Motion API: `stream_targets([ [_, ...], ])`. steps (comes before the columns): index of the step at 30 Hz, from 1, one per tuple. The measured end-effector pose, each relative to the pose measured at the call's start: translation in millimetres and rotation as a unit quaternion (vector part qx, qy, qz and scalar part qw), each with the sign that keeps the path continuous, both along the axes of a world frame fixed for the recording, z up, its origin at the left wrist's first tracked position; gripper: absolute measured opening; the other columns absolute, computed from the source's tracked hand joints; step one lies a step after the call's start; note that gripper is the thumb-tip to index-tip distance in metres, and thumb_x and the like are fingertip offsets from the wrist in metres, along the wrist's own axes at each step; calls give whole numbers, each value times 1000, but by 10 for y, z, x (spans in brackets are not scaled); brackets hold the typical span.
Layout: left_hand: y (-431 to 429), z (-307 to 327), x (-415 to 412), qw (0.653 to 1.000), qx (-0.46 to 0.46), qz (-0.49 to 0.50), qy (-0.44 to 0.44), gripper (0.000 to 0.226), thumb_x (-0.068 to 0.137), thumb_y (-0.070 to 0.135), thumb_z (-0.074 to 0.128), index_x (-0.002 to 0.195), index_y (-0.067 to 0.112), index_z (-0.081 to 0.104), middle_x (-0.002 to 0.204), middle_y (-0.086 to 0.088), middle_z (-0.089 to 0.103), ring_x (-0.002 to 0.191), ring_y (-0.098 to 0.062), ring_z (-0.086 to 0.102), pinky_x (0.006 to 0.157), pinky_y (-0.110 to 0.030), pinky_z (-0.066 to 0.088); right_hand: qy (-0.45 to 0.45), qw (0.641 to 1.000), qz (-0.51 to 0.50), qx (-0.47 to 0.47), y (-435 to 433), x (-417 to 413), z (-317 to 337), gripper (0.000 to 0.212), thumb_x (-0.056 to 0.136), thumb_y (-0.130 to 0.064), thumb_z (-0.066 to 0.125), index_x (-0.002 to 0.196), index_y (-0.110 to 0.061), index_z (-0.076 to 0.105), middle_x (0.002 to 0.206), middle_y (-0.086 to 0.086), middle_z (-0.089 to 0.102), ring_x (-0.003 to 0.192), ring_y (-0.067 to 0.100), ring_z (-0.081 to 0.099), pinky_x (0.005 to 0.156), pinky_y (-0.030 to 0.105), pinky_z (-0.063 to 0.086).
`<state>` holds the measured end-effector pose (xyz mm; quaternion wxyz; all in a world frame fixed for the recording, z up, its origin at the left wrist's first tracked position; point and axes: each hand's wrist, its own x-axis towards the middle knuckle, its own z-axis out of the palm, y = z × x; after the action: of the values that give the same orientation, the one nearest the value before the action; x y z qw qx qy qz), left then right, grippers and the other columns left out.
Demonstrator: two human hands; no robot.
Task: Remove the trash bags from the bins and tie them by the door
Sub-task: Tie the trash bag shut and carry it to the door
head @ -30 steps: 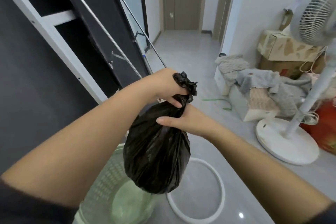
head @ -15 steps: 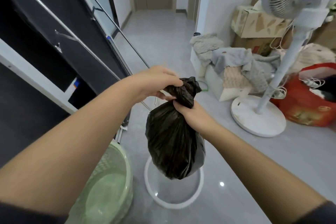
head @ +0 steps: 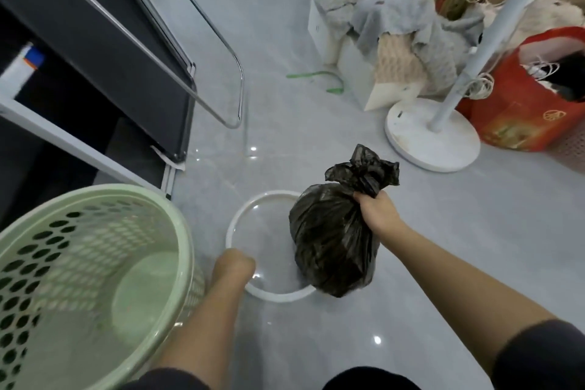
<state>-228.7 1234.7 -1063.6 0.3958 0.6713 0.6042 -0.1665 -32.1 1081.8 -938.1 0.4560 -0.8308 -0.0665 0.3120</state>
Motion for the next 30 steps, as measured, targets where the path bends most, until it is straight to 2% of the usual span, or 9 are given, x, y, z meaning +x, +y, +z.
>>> stream_targets([
  [2, -92, -172, -139, 1000, -1, 26, -4, 35, 80, 20, 59, 109, 1, 63, 112, -17, 68, 101, -32, 66, 80, -28, 52, 3, 1000, 3, -5, -13, 7, -76, 10, 92, -19, 50, 96, -16, 59, 105, 8, 64, 102, 27, 59, 94, 39, 46],
  [7, -138, -471, -309, 998, -13, 53, 37, 44, 83, 23, 62, 118, -3, 57, 121, -20, 62, 106, -35, 62, 68, -27, 39, 5, 999, 30, -18, -33, -34, -216, 16, 93, -18, 49, 104, -13, 60, 109, 6, 62, 103, 24, 57, 95, 37, 45],
  [10, -71, -647, -320, 998, -19, 45, 29, 46, 80, 28, 63, 115, -2, 59, 116, -21, 65, 102, -35, 64, 69, -28, 41, -5, 998, 48, -45, -40, -36, -338, 30, 89, -26, 51, 113, -13, 62, 116, 8, 64, 108, 28, 58, 99, 43, 46],
  [13, -17, -733, -292, 998, -31, 54, 15, 47, 79, 33, 64, 113, 0, 60, 112, -21, 66, 98, -36, 65, 70, -29, 45, -25, 995, 60, -74, -60, 18, -575, 39, 77, -39, 48, 106, -20, 65, 114, 8, 66, 111, 32, 57, 98, 47, 46],
  [16, -18, -709, -271, 998, -32, 54, 12, 46, 76, 43, 65, 101, 3, 66, 97, -18, 71, 83, -34, 69, 68, -31, 54, -25, 993, 74, -83, -63, 57, -758, 41, 72, -44, 47, 105, -25, 64, 114, 6, 66, 114, 33, 56, 98, 48, 45],
  [19, -35, -730, -246, 998, -35, 59, 8, 40, 78, 38, 65, 98, 3, 66, 97, -16, 71, 82, -33, 69, 69, -32, 55, -17, 994, 78, -77, -50, 22, -746, 41, 71, -47, 48, 104, -27, 64, 112, 3, 67, 113, 31, 56, 99, 48, 45],
  [22, -12, -830, -207, 996, -36, 87, 7, 43, 72, 31, 61, 105, 4, 64, 100, -17, 70, 86, -35, 69, 73, -36, 57, -17, 995, 75, -65, -11, -73, -537, 33, 77, -40, 52, 105, -26, 63, 112, 2, 66, 110, 28, 58, 98, 47, 46],
  [26, -71, -618, -29, 984, 1, 175, -44, 44, 77, 21, 64, 113, 0, 48, 112, -23, 63, 95, -41, 64, 79, -45, 56, -50, 997, 38, -49, -17, -32, -359, 19, 90, -18, 52, 102, -10, 64, 108, 7, 65, 102, 25, 58, 89, 37, 47],
  [30, -124, -297, 239, 989, 74, 111, -69, 35, 86, 15, 58, 113, -1, 42, 111, -25, 61, 99, -41, 61, 77, -41, 48, -102, 994, -10, -31, -71, 50, -208, 19, 90, -14, 50, 94, -2, 65, 100, 12, 67, 98, 27, 60, 87, 40, 50],
])
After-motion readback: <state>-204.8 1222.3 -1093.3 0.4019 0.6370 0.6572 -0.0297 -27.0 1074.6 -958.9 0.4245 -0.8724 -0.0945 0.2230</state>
